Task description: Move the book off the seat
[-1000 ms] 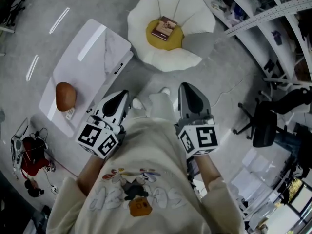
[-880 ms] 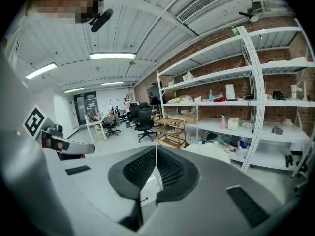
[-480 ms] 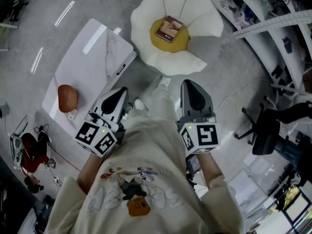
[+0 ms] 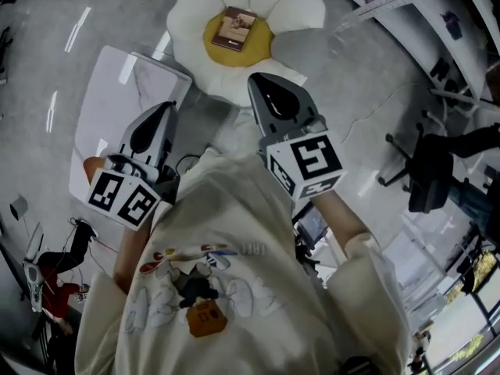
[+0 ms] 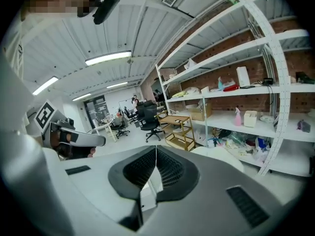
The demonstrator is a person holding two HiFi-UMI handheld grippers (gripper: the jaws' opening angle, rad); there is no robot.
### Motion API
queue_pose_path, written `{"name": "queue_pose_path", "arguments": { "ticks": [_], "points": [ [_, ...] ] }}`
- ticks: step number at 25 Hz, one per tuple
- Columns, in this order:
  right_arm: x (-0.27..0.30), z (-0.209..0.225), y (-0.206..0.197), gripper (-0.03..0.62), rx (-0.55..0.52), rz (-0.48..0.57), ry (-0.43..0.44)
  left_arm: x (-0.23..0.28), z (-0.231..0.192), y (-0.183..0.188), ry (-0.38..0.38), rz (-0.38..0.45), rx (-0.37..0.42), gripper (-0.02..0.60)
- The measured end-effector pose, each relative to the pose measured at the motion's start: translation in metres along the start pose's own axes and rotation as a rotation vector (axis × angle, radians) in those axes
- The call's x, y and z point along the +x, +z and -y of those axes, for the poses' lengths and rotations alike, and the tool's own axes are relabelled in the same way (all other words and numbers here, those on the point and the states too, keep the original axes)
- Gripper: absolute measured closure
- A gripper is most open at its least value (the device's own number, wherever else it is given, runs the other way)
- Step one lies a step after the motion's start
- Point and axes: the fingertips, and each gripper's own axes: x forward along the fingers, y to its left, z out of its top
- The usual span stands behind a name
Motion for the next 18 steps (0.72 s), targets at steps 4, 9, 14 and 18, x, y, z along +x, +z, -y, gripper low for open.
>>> {"name": "queue_pose_path", "arguments": {
  "ticks": [4,9,14,18],
  "points": [
    [0.012,0.016,0.004,0.585,-0.007,0.023,0.041,0.036,0.009,0.007,-0.023,-0.007,0.051,0.572],
    [0.025,0.05,0.021,0.585,-0.006,0.038,0.051,0.075,0.011,0.019,-0.018,-0.026,0.061,0.572],
    [0.035,0.073,0.026,0.586,0.017,0.026,0.039,0.092,0.008,0.024,0.001,-0.054,0.068,0.572],
    [0.038,0.089,0.019,0.585,0.019,0.03,0.028,0.107,0.007,0.012,-0.005,-0.08,0.062,0.572]
  ]
}}
